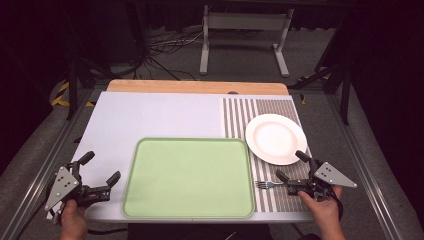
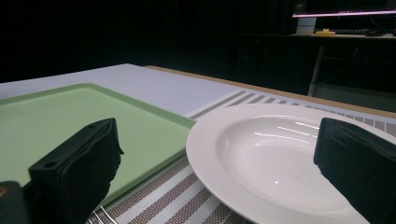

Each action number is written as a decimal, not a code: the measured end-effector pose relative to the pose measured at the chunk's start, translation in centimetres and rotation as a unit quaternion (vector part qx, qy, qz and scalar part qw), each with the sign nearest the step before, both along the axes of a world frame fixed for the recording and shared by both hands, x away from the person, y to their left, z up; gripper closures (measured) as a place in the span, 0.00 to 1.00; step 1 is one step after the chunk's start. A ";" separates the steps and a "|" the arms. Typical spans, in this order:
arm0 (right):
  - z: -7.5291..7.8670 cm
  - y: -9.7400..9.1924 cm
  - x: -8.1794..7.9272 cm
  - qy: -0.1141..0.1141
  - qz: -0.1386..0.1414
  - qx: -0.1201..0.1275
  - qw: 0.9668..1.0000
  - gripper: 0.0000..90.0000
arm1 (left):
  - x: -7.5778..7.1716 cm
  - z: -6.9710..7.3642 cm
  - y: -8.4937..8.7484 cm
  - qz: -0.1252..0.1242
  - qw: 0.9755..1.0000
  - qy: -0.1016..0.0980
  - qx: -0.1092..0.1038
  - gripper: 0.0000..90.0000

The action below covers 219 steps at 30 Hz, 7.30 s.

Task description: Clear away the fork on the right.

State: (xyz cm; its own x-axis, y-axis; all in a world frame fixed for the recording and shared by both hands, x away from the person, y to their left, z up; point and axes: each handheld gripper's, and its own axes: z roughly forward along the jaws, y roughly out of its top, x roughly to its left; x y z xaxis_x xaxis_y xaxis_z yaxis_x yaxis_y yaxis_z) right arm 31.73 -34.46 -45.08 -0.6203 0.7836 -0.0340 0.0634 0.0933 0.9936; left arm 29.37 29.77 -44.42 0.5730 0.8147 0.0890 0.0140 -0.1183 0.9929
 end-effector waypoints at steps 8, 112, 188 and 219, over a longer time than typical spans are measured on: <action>0.0 0.0 0.0 0.001 0.002 0.004 1.000 0.02 | 0.0 0.0 0.0 0.000 1.000 0.001 0.001 0.00; 5.6 4.8 4.9 0.260 0.231 -0.504 0.790 0.17 | -0.1 0.1 0.2 0.004 1.000 -0.002 -0.001 0.00; 7.8 5.1 5.6 0.263 0.271 -0.598 0.707 0.87 | -0.1 0.1 0.2 0.005 1.000 -0.001 0.001 0.00; 11.1 14.1 6.7 0.199 0.302 -0.590 0.722 0.87 | -0.1 0.1 0.2 0.003 1.000 -0.002 -0.001 0.00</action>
State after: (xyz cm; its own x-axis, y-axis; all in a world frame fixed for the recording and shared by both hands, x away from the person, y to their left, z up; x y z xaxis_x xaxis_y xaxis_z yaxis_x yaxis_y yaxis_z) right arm 38.46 -20.39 -33.99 -0.9811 -0.0628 -0.1829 -0.0846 0.9899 0.1140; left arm 29.30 30.02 -44.29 0.5682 0.8180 0.0893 0.0112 -0.1162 0.9932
